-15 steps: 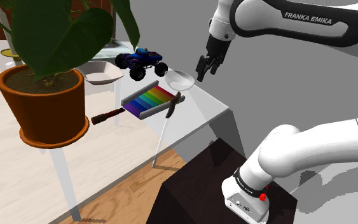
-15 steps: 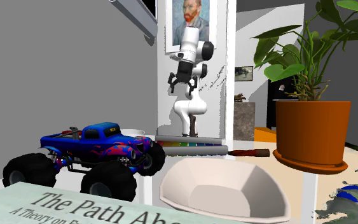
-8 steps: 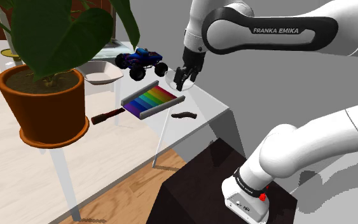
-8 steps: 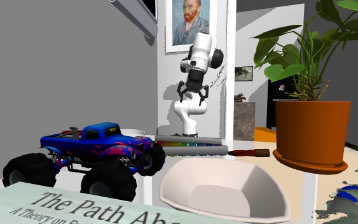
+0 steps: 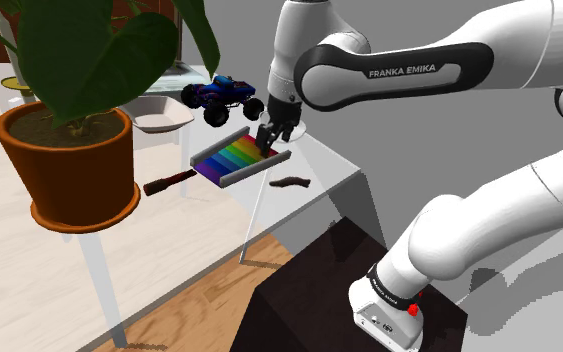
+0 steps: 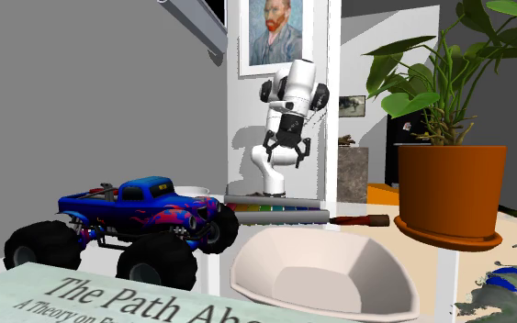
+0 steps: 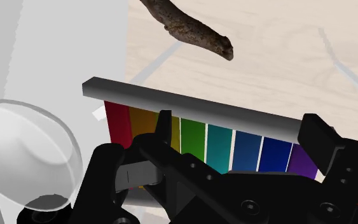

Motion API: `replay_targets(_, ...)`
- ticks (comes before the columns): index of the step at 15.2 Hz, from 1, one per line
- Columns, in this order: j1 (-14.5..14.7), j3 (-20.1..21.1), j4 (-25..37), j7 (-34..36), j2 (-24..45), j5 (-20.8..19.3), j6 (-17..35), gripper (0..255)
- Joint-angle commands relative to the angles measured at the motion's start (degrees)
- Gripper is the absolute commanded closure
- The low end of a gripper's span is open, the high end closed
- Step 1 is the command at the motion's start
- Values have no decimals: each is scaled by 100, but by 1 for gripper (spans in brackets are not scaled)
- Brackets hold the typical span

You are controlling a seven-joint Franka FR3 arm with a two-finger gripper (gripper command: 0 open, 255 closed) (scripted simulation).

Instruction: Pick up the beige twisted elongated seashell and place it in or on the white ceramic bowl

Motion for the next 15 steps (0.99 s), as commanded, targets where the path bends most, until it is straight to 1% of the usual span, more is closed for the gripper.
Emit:
replay_targets(1,-17,-6,-113,11,54,-27,170,0)
replay_targets(3,-28,-9,-203,23,92,-47,297,0)
replay_targets(10,-28,-9,-202,22,92,-47,295,0)
replay_targets(11,-28,-9,-202,22,92,-47,295,255)
replay_targets(15,-28,-9,-202,22,92,-47,295,255)
